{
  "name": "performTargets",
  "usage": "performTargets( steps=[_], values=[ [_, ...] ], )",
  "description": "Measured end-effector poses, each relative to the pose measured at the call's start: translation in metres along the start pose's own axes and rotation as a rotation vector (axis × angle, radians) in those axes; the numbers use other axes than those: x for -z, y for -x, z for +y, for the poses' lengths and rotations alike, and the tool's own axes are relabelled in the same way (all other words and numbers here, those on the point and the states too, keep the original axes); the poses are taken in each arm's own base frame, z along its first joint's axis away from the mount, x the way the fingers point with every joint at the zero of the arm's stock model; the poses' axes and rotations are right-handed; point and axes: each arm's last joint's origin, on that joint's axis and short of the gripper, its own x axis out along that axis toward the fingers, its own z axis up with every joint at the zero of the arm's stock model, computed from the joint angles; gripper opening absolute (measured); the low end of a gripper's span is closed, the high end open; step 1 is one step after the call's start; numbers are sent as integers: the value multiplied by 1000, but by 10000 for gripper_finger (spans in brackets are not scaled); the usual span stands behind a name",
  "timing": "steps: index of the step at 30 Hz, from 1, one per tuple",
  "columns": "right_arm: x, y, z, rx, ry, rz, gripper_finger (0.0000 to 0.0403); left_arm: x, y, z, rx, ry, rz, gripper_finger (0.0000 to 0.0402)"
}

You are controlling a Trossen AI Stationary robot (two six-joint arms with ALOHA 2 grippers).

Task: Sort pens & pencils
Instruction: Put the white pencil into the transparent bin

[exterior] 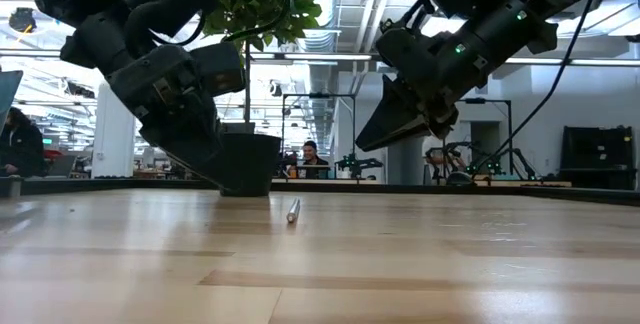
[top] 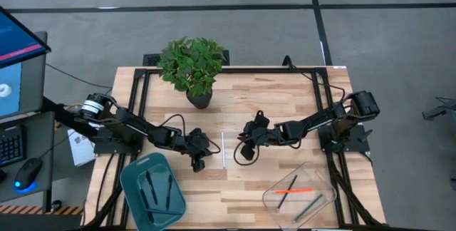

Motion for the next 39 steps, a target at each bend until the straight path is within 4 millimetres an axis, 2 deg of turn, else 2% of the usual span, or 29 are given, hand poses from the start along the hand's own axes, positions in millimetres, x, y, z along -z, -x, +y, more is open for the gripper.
performTargets(
  steps=[8, 16, 24, 29, 32, 39],
  values=[
    [-1, 1, 0, -1, 1, 0, 93, -3, 0, -3, 72, -34, -16, 0],
    [-1, 2, 0, 3, 35, 0, 93, -7, -1, 5, 51, -29, -25, 0],
    [-5, 17, -3, 151, 79, -41, 93, -13, -1, 9, 72, -41, -55, 0],
    [-7, 28, 0, 160, 91, -55, 93, -13, -1, 9, 77, -50, -63, 0],
    [-6, 30, 1, 161, 100, -44, 93, -11, -7, 9, 75, -59, -46, 0],
    [-3, 31, 0, 172, 118, -13, 93, -18, -45, 5, 124, -69, 58, 0]
  ],
)
